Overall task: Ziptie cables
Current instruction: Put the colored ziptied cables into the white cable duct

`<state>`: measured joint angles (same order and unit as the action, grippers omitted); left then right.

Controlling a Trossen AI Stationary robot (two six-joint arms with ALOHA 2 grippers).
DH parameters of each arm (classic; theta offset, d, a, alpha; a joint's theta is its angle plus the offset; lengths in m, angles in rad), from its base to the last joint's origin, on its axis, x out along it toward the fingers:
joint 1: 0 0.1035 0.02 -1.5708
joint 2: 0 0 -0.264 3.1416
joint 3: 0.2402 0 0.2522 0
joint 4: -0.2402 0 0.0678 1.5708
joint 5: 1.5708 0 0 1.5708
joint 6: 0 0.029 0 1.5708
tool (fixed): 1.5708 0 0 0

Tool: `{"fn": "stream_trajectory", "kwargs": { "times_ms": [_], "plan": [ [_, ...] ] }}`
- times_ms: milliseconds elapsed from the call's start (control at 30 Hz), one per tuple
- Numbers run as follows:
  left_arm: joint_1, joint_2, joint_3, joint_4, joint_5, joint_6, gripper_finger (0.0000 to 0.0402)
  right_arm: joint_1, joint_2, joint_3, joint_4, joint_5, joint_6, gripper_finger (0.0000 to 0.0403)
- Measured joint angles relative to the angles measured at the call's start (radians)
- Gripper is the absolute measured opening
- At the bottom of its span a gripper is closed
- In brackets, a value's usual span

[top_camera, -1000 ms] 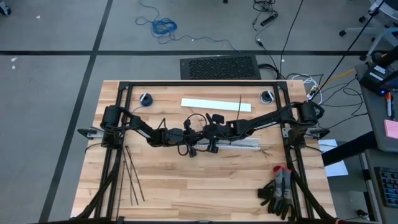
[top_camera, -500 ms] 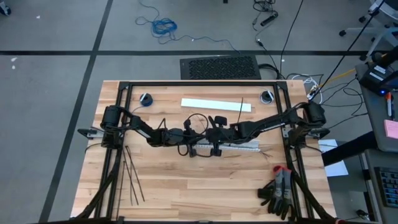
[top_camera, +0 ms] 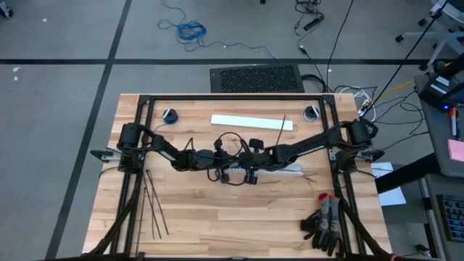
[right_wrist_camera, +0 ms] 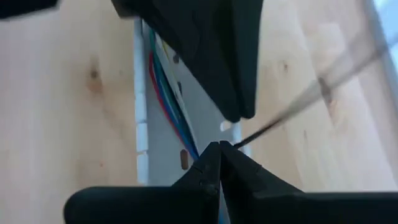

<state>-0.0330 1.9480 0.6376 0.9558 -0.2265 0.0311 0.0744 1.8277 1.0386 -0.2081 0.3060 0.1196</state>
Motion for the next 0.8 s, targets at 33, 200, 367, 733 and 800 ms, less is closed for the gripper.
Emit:
{"fn": "stream_trajectory", "kwargs": {
  "times_ms": [33,200,367,733,800],
  "plan": [
    [0.0,0.0,0.0,0.0,0.0,0.0,0.002,-0.002,0.01,0.0,-0.001,-0.001,0.003,0.0],
    [0.0,0.0,0.0,0.0,-0.001,0.0,0.002,-0.007,0.026,0.002,-0.004,0.004,0.016,0.0],
    [0.0,0.0,0.0,0.0,-0.001,0.0,0.002,0.009,-0.018,-0.002,-0.043,0.005,0.015,0.0],
    [-0.014,0.0,0.0,0.018,-0.001,0.001,0.002,0.01,-0.049,-0.002,-0.033,0.01,-0.003,0.0],
    [-0.017,0.001,0.005,0.019,-0.001,0.002,0.002,0.01,-0.049,-0.002,-0.031,0.011,-0.004,0.0]
  ]
}}
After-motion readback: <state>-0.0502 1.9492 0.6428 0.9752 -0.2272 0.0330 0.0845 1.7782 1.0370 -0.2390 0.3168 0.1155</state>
